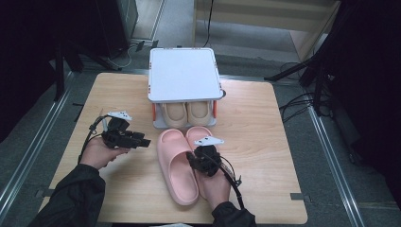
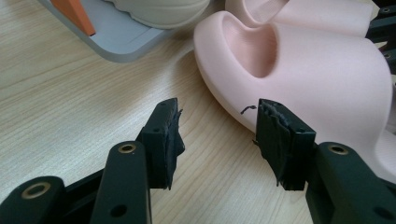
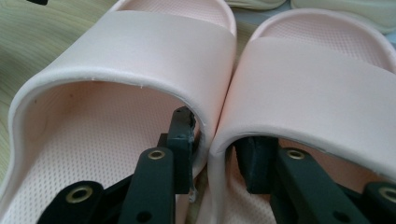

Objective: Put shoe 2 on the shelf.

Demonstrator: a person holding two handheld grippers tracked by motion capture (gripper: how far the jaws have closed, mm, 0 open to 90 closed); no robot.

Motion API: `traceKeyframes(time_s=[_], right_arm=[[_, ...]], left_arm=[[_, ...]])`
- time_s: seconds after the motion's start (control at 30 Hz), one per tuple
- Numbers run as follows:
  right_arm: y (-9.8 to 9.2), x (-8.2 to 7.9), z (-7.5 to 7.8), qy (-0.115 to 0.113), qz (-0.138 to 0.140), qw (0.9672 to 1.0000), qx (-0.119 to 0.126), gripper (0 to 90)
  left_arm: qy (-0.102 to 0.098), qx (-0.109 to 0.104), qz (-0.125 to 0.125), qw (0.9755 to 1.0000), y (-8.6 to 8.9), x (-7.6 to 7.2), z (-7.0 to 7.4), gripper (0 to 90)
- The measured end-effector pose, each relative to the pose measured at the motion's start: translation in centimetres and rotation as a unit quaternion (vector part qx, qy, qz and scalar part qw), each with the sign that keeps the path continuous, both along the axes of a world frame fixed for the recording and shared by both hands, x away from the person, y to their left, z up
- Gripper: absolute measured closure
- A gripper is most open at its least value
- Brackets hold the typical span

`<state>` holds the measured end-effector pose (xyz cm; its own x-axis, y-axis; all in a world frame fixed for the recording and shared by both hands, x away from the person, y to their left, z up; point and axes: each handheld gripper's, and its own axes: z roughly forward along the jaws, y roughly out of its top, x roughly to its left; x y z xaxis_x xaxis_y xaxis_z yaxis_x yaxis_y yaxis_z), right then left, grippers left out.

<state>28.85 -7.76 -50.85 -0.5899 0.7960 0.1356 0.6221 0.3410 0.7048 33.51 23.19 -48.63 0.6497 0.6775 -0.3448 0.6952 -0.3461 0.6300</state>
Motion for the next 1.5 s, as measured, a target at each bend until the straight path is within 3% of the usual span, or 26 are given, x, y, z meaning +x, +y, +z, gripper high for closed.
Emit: traceKeyframes(time_s=[0.27,0.43,0.63,0.73,0.83,0.9,1.07,1.2,1.23,1.3,1.5], right_arm=[[-0.8,-0.1,0.5,0.001,0.023,0.9997,-0.006,75.9],[-1.2,-0.4,0.8,-0.01,0.06,0.9979,-0.02,76.4],[-1.6,-0.5,1.4,0.002,0.121,0.9926,0.007,76.4],[-1.6,-0.4,1.8,0.002,0.168,0.9857,0.015,76.3],[-1.3,-0.5,2.2,0.006,0.226,0.974,0.015,76.2],[-0.9,-0.6,2.4,0.006,0.249,0.9684,0.014,76.2],[-0.2,-0.6,2.8,0.014,0.28,0.9598,0.012,76.1],[0.4,-0.3,2.6,0.024,0.308,0.951,-0.004,76.0],[0.5,-0.2,2.5,0.017,0.32,0.9472,-0.011,76.1],[0.9,0.0,2.6,0.019,0.331,0.9433,-0.013,76.0],[1.7,0.6,4.1,0.015,0.363,0.9316,-0.005,76.0]], left_arm=[[-0.001,0.001,0.003,1.0,0.1,0.1,0.0,49.2],[-0.005,0.001,0.004,1.0,0.4,0.1,0.1,49.3],[-0.014,-0.006,0.007,0.9999,1.1,-0.2,0.5,49.2],[-0.013,-0.006,0.015,0.9998,1.6,-0.3,0.5,49.1],[-0.014,-0.009,0.023,0.9996,2.2,-0.4,0.5,49.0],[-0.015,-0.009,0.029,0.9994,2.5,-0.6,0.5,49.0],[-0.016,-0.007,0.037,0.9991,3.1,-1.1,0.4,48.8],[-0.023,-0.011,0.043,0.9987,3.4,-1.5,0.4,48.6],[-0.026,-0.013,0.044,0.9986,3.5,-1.6,0.4,48.5],[-0.026,-0.01,0.045,0.9986,3.6,-1.8,0.3,48.2],[-0.024,-0.004,0.053,0.9983,4.2,-2.7,0.2,47.4]])
